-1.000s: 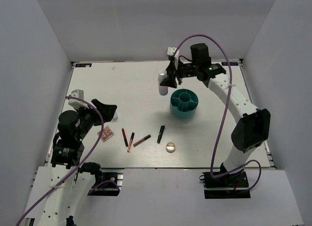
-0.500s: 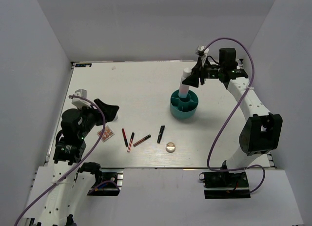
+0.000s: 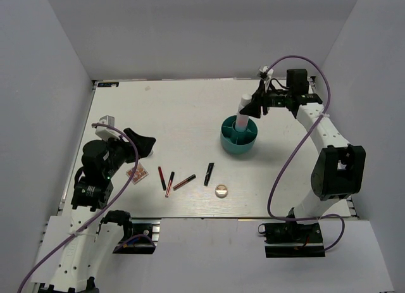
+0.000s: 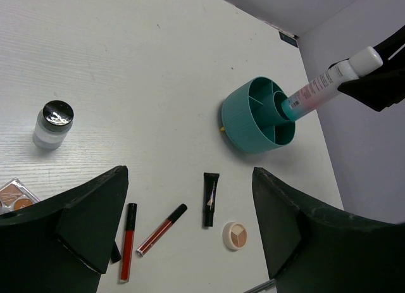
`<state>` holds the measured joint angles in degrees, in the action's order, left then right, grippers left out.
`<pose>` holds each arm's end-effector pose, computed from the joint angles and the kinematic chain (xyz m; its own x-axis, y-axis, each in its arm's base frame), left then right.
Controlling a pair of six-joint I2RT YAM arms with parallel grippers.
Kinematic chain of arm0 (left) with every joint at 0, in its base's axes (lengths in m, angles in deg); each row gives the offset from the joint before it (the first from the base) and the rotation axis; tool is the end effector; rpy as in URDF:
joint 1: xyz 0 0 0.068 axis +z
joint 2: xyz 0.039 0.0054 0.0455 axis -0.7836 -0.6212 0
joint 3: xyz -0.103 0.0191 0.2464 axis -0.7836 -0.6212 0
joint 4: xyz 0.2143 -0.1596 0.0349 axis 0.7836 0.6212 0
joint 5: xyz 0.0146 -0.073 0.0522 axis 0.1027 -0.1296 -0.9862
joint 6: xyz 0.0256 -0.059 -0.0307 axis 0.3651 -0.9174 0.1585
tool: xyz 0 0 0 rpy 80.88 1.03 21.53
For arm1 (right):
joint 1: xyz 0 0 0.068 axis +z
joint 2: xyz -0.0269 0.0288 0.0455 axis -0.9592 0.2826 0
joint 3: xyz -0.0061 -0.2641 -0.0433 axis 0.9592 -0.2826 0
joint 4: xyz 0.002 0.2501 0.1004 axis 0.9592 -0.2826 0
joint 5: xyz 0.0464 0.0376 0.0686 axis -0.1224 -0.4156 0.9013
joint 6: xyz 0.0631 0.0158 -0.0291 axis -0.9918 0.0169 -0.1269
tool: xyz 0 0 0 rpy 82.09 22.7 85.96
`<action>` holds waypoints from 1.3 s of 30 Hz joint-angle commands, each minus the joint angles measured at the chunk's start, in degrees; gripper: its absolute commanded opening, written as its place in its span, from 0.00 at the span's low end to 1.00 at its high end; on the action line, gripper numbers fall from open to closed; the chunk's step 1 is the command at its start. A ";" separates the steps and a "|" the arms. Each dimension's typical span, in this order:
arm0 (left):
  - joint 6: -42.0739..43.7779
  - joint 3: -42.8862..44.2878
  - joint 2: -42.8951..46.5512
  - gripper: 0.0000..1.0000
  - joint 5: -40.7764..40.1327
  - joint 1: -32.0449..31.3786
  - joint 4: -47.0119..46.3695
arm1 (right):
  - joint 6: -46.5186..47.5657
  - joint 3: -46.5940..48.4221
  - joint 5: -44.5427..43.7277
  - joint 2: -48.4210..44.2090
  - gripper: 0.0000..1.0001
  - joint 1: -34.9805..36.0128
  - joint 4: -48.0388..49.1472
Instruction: Organize the makeup
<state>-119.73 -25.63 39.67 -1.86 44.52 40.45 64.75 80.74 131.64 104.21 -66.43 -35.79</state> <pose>0.1659 -0.0355 0.3112 -0.4385 -0.4837 -0.7574 0.1402 0.7957 -0.5893 0.3791 0.0981 0.3099 -0.2149 -0.2260 -0.9501 -0.9216 0.3689 0.1207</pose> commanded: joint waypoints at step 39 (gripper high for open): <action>15.48 2.25 -29.58 0.82 -16.83 -0.84 -3.69 | 4.83 -10.92 -1.55 -0.52 0.65 -0.74 9.71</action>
<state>-106.66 -25.58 11.24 -15.12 43.91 39.57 68.62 70.55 128.45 107.05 -67.15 -28.07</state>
